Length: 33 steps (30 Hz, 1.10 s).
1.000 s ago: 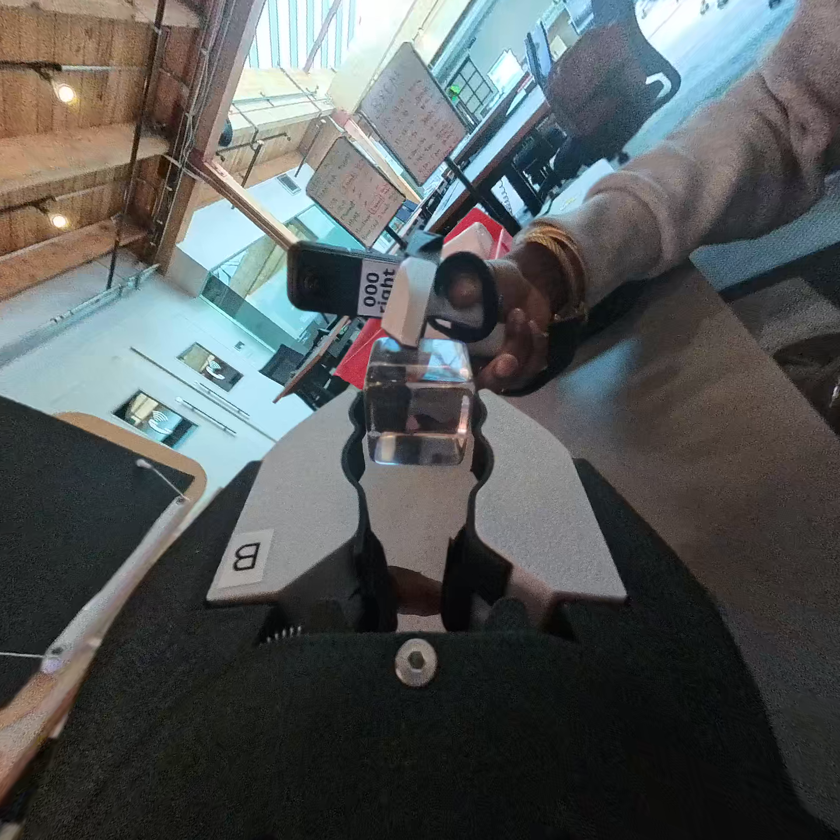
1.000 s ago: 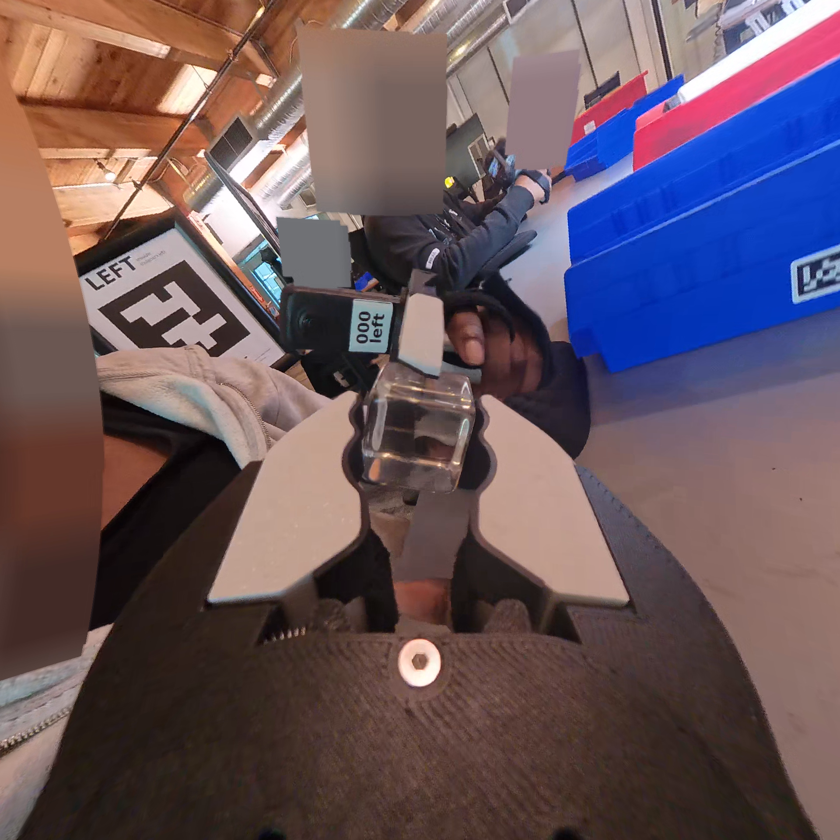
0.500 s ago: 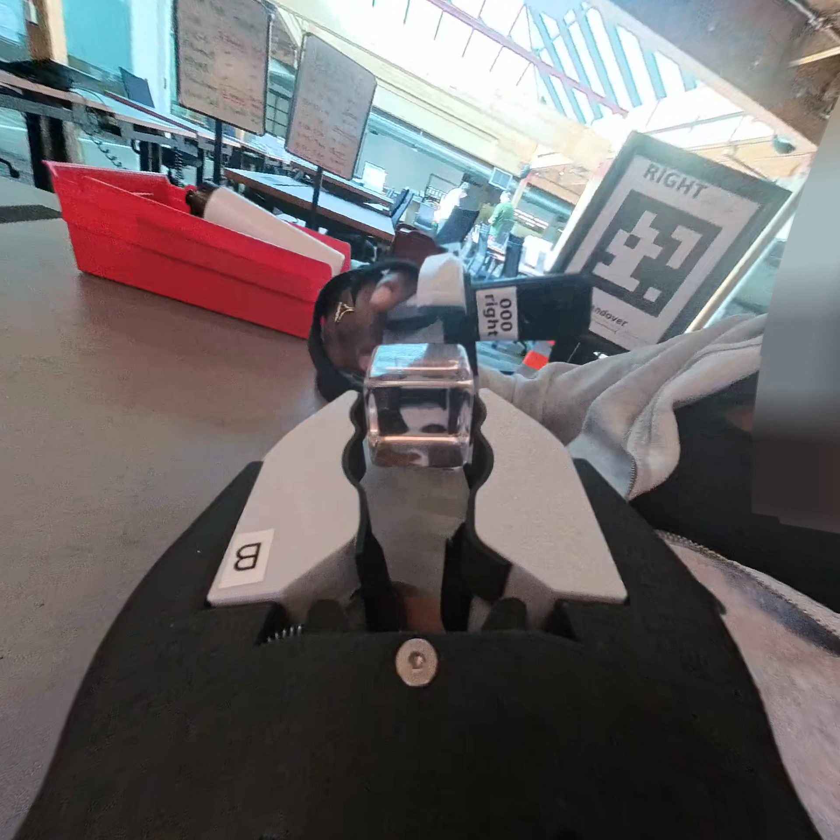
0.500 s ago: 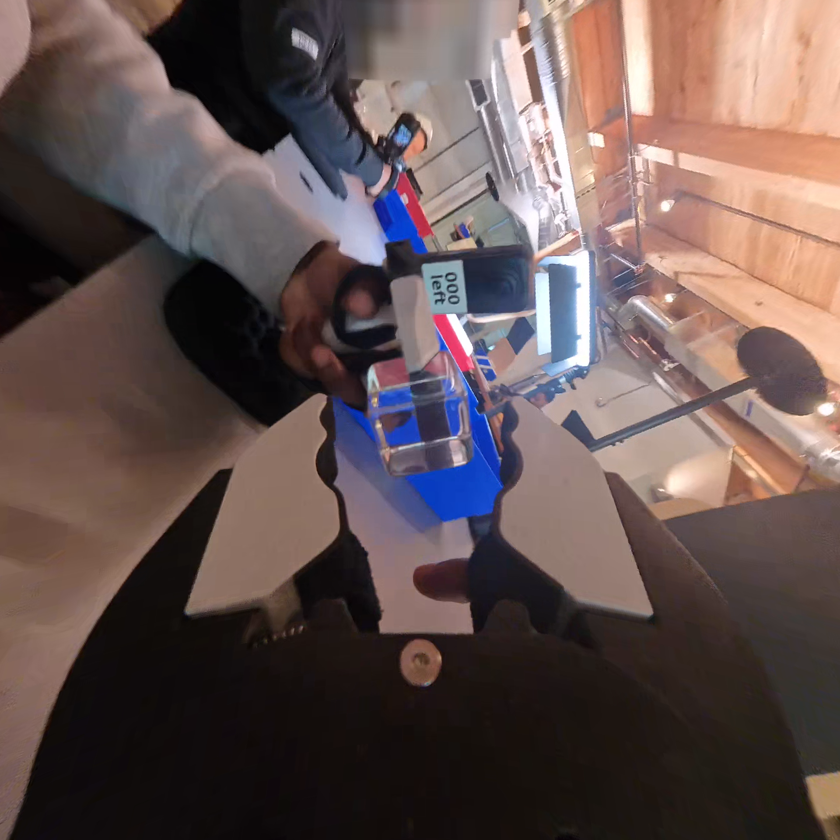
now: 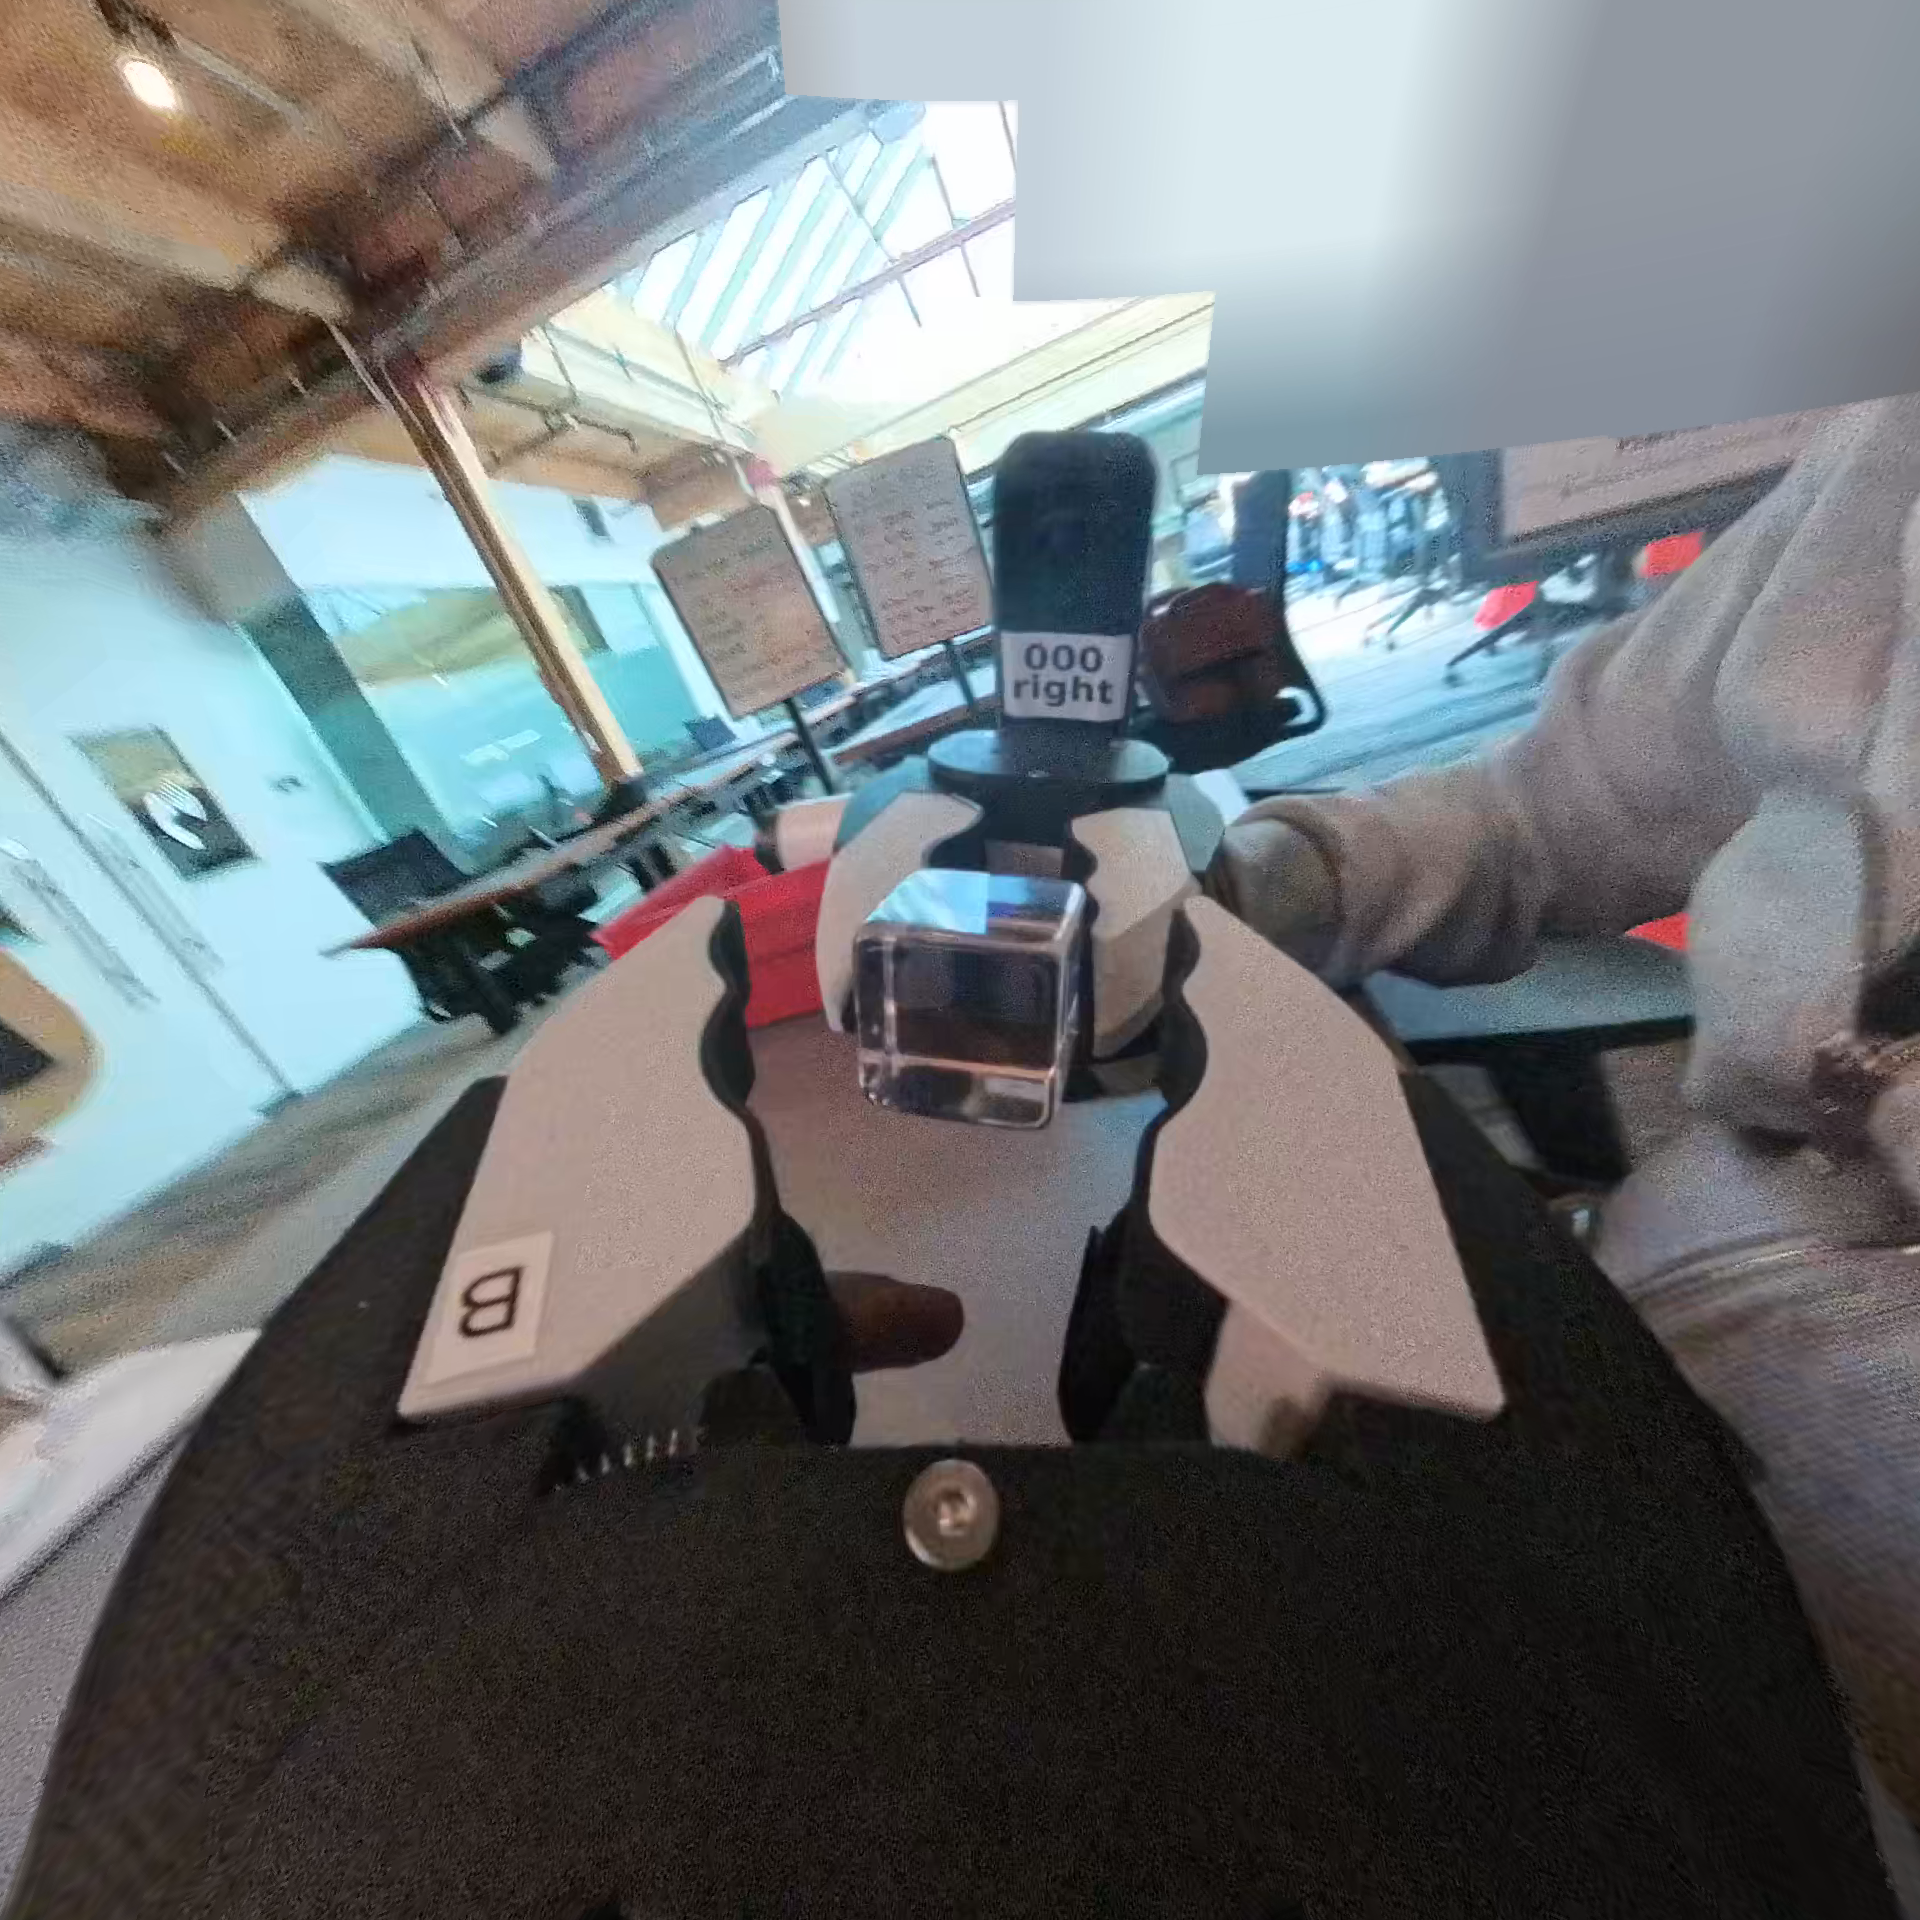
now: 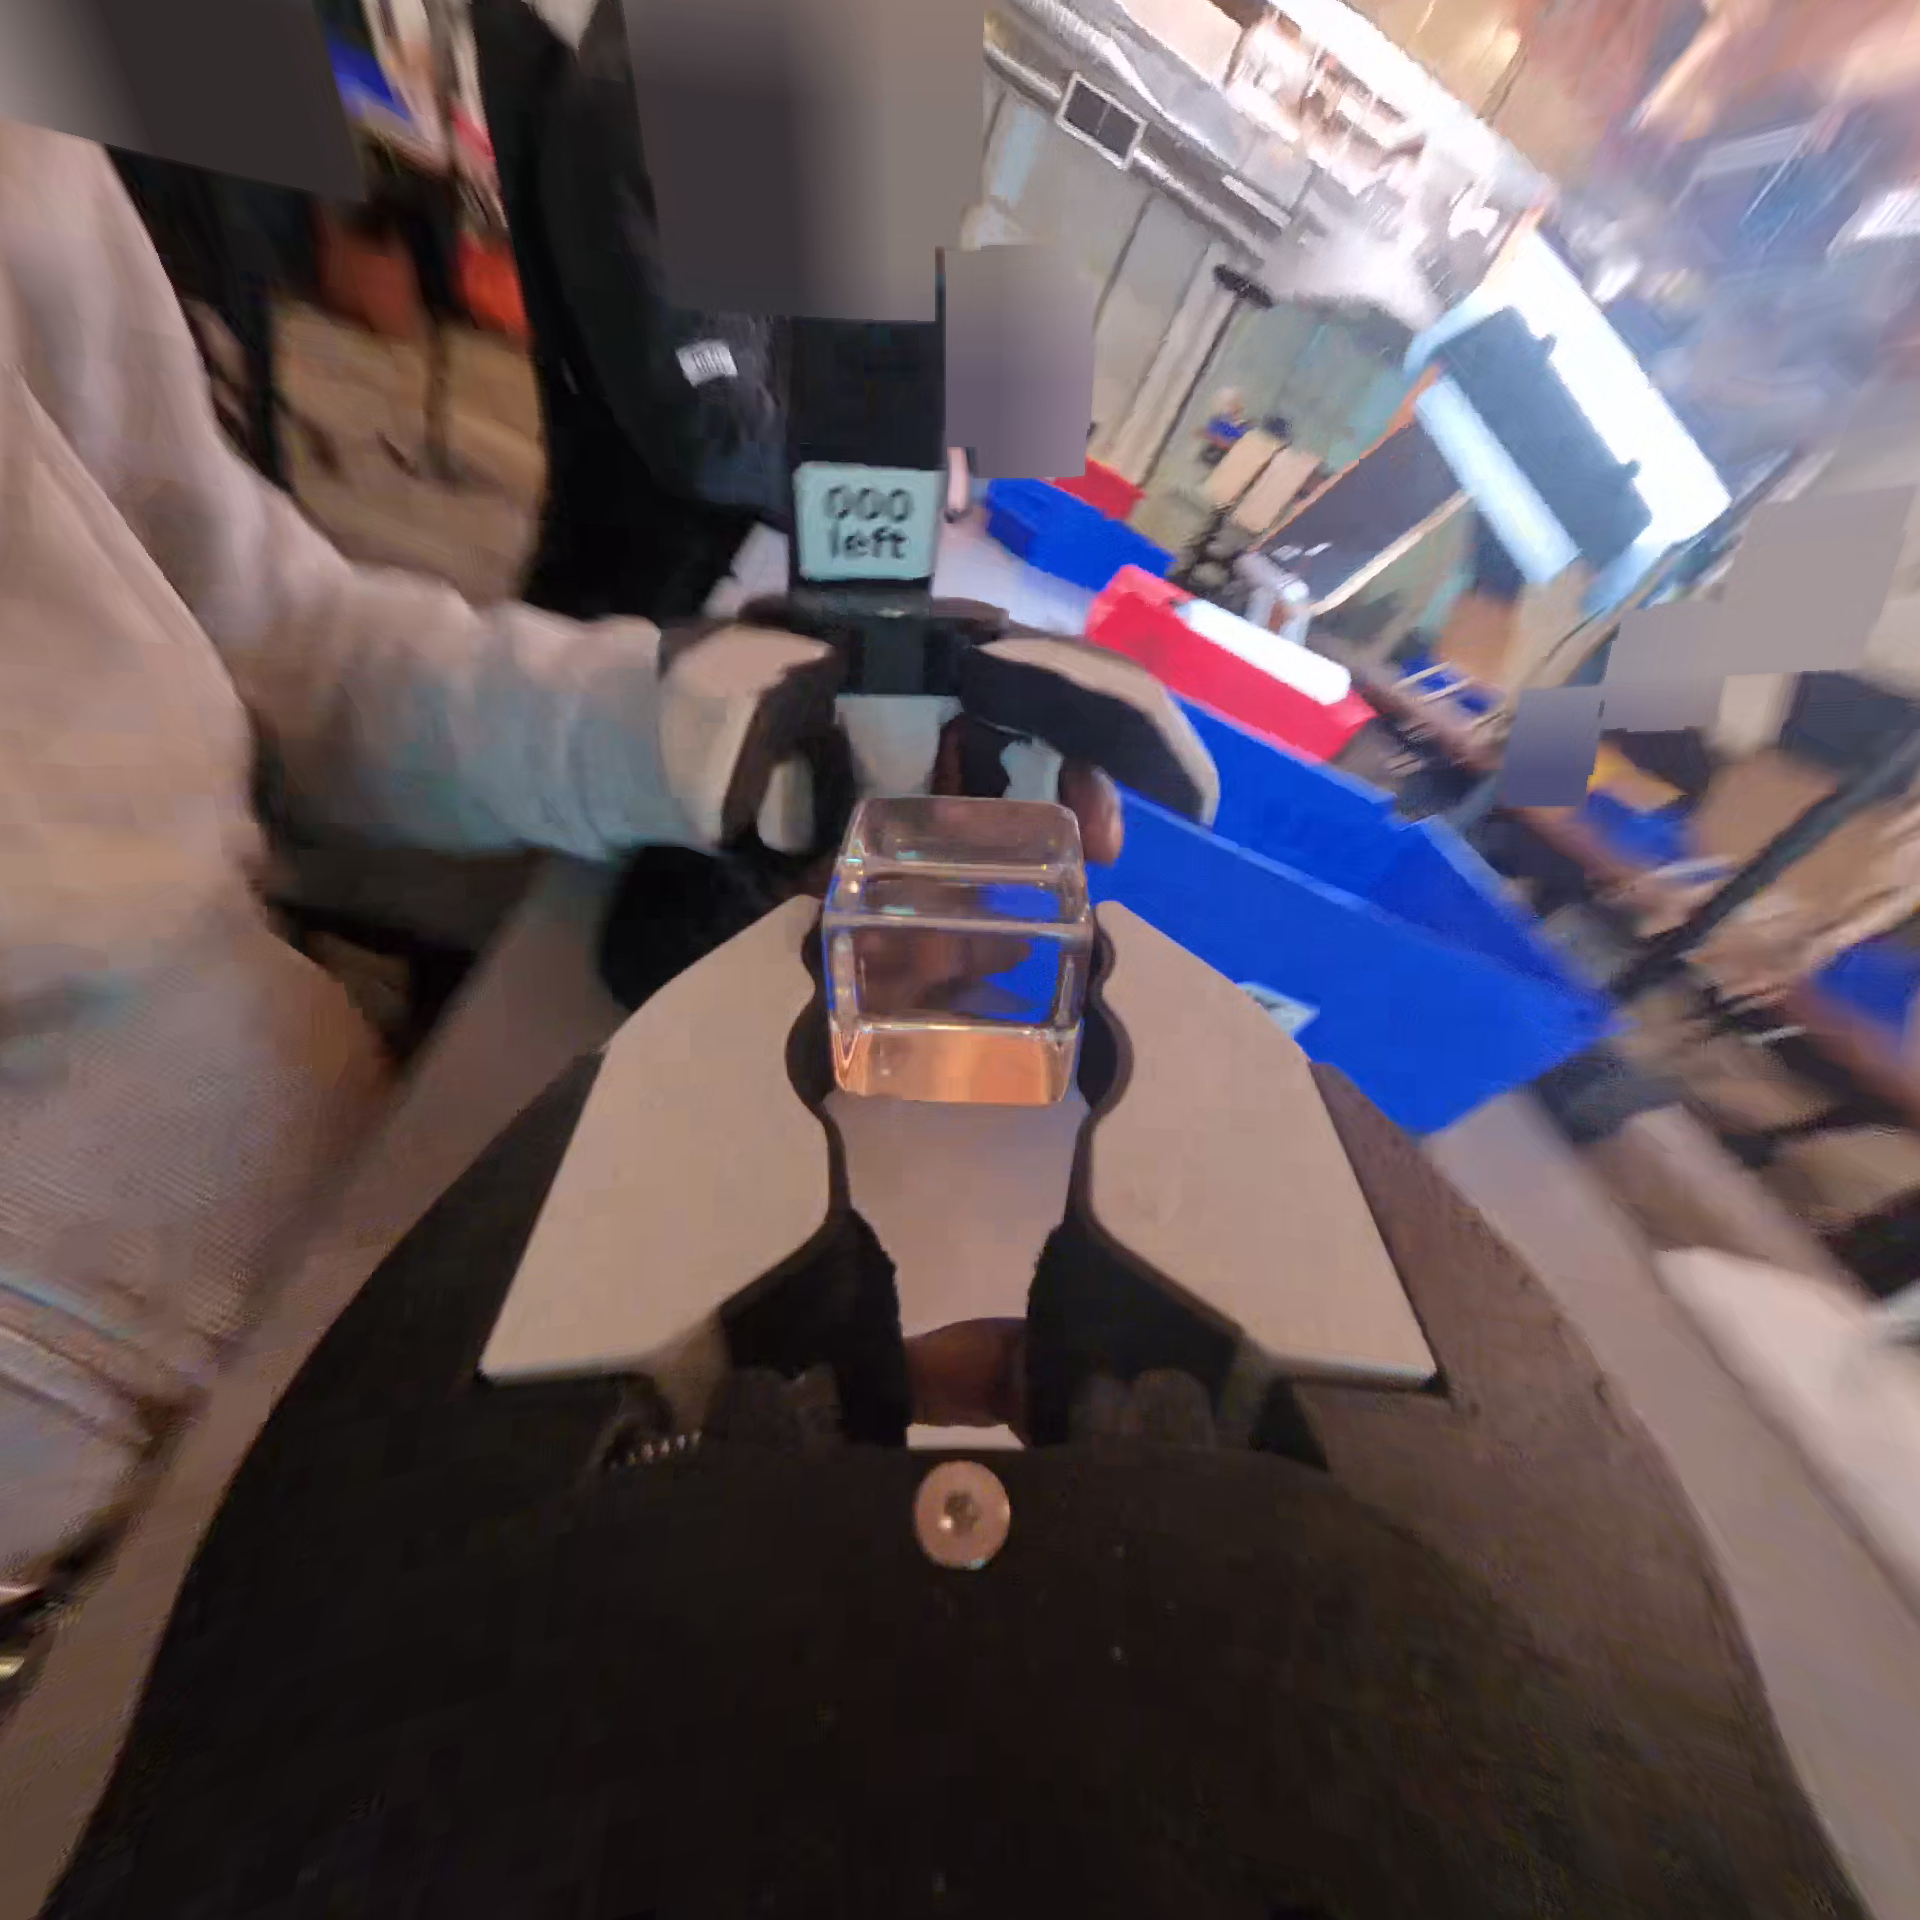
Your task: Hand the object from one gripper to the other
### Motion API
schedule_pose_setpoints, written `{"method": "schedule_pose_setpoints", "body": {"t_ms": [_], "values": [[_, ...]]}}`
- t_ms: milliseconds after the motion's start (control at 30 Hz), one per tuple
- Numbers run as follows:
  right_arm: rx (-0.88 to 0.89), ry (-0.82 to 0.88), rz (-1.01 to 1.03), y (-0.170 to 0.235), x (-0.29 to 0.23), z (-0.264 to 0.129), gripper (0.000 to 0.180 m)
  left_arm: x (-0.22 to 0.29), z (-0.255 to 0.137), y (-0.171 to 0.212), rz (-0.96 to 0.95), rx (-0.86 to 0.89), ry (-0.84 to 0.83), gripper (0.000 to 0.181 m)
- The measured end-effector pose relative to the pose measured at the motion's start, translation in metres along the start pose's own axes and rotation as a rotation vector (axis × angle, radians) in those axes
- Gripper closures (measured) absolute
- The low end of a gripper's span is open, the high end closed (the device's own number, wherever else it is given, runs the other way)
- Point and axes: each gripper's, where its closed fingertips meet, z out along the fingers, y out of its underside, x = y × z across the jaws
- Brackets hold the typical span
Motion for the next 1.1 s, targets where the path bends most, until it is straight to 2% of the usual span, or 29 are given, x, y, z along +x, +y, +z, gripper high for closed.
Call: {"method": "schedule_pose_setpoints", "body": {"t_ms": [33, 167, 300, 367, 467, 600, 700, 767, 800, 867, 933, 1000, 1100], "values": [[0.02, -0.042, 0.138, -0.001, 0.0, 0.0, 0.135, 0.002, 0.001, -0.001, 0.101, 0.002, -0.021, 0.105], [0.07, -0.221, 0.607, -0.002, -0.002, 0.0, 0.135, 0.009, 0.005, 0.007, 0.286, -0.055, -0.023, 0.104], [0.078, -0.355, 0.905, -0.001, -0.008, 0.001, 0.135, 0.009, 0.006, 0.014, 0.469, -0.107, -0.054, 0.105], [0.091, -0.403, 0.975, -0.003, -0.011, 0.001, 0.135, 0.007, 0.007, 0.022, 0.547, -0.165, -0.072, 0.111], [0.064, -0.421, 1.001, 0.0, -0.016, 0.003, 0.135, 0.009, 0.007, 0.029, 0.602, -0.218, -0.066, 0.135], [0.072, -0.42, 1.0, 0.001, -0.014, 0.004, 0.132, 0.004, 0.006, 0.029, 0.49, -0.244, -0.076, 0.136], [0.114, -0.345, 0.793, -0.006, -0.011, 0.003, 0.107, -0.006, 0.001, 0.017, 0.245, -0.178, -0.091, 0.136], [0.148, -0.202, 0.543, -0.011, -0.002, 0.002, 0.09, -0.012, -0.003, 0.013, 0.049, -0.141, -0.079, 0.136], [0.154, -0.11, 0.372, -0.012, 0.003, 0.0, 0.088, -0.013, -0.004, 0.012, -0.059, -0.125, -0.057, 0.136], [0.122, 0.051, -0.001, -0.015, 0.008, -0.005, 0.097, -0.008, -0.005, 0.01, -0.275, -0.089, 0.036, 0.136], [0.095, 0.119, -0.292, -0.019, -0.001, -0.008, 0.109, -0.001, -0.005, 0.008, -0.447, -0.055, 0.132, 0.136], [0.09, 0.145, -0.449, -0.021, -0.01, -0.007, 0.111, 0.006, -0.004, 0.011, -0.575, -0.073, 0.208, 0.136], [0.006, 0.177, -0.61, -0.009, -0.013, 0.001, 0.106, 0.015, 0.0, 0.024, -0.633, -0.154, 0.249, 0.136]]}}
